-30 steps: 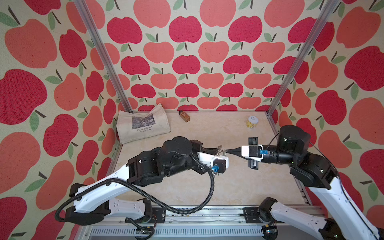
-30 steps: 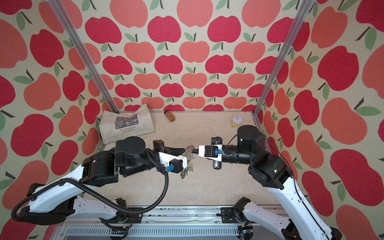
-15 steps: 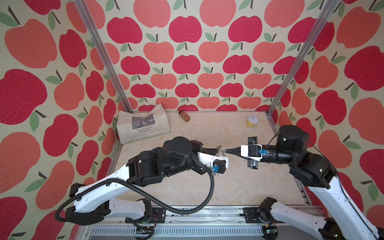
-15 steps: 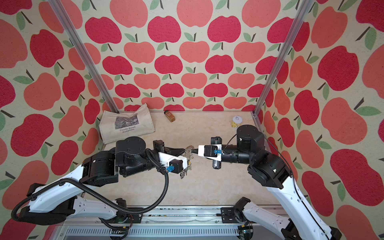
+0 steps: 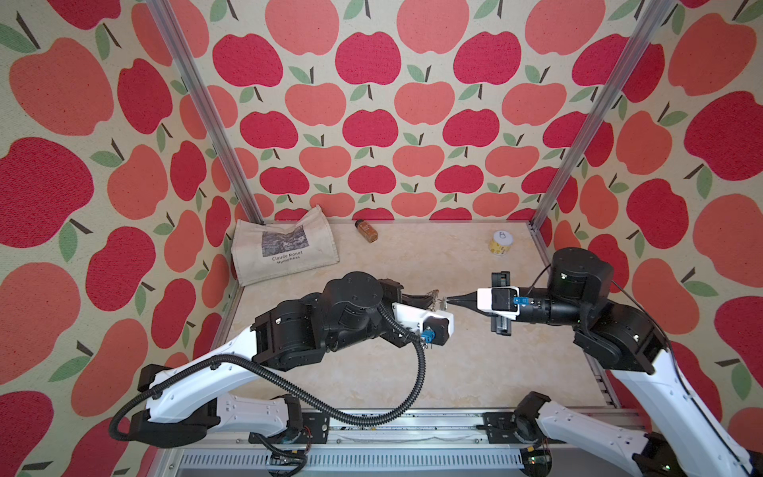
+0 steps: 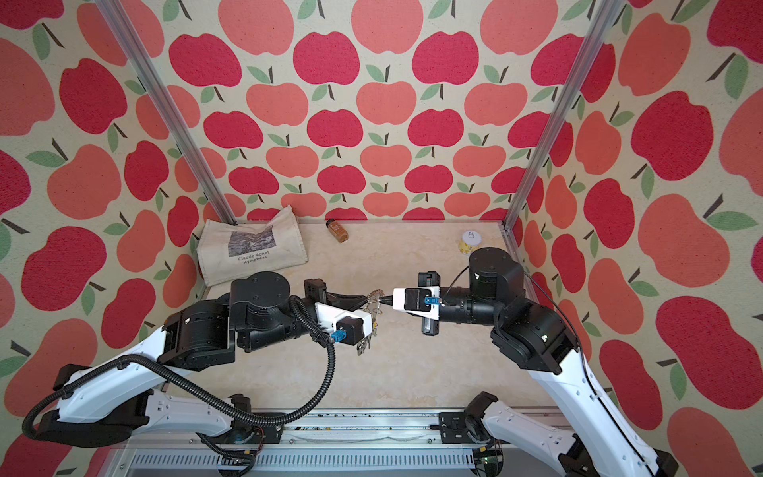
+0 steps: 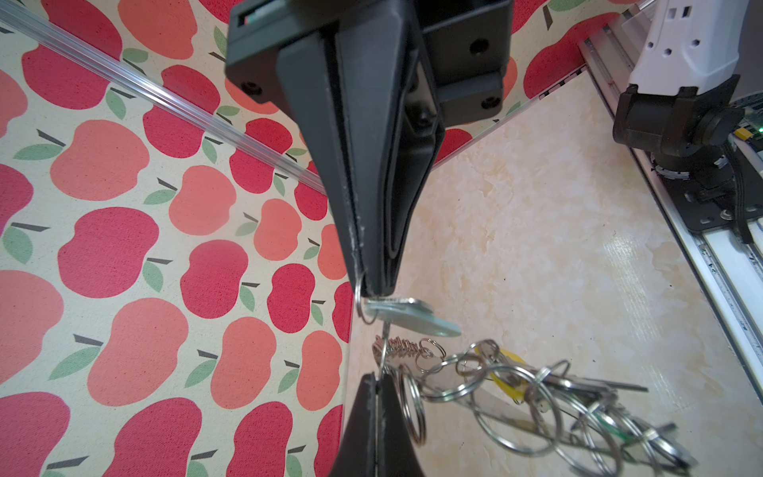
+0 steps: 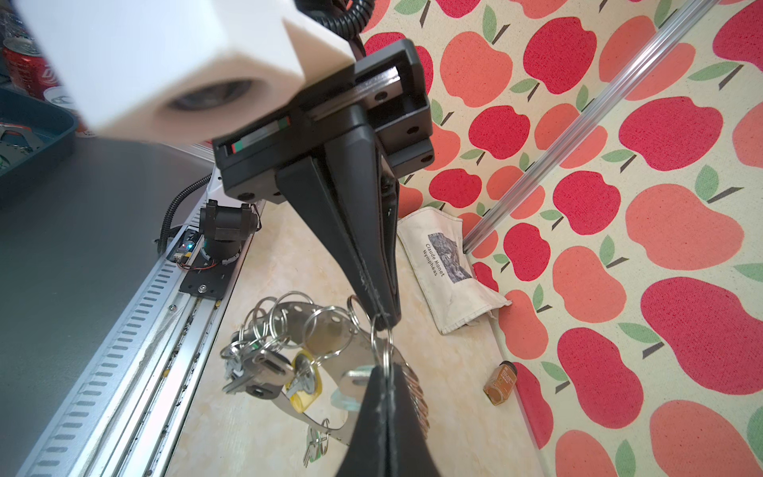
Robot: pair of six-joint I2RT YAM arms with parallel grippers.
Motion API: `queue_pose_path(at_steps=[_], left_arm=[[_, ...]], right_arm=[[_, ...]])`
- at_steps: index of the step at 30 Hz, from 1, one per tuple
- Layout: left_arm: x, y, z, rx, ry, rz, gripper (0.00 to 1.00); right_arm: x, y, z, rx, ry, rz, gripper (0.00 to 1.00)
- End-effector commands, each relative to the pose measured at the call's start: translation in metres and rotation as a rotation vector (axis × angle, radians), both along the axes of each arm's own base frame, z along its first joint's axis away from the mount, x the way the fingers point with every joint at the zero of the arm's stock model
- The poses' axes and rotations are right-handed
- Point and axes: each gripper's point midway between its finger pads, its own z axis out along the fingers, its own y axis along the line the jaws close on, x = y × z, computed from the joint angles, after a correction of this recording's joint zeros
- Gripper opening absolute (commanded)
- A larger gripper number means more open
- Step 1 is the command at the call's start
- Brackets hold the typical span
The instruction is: Put the keys on the keyring
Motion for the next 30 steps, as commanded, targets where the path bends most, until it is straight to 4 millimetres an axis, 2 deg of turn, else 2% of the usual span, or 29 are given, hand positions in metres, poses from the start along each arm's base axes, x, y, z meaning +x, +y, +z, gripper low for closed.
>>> queue_pose_path(at_steps=[1,9,23,30], left_arm=[[0.000,0.002,0.024,-0.060,-0.031,0.009,0.00],[0.000,0.001,0.025,-0.061,-0.031,0.003,0.00],[0.000,0.001,0.020,-0.043,-0.020,0.008,0.00],[-0.001,0.001,0.022,-0.049,-0.020,0.002,0.00]], right_arm=[[-0.009,-0.001,-0.001,-0.009,0.031,0.031,0.00],[-0.007,-0.002,-0.005,-0.019,0.035,0.021,0.00],[-0.007,-0.003,0.005,0.009,-0.004,0.014,0.00],[-0.004,-0.002,0.001,-0.004,0.001,0.008,0.00]])
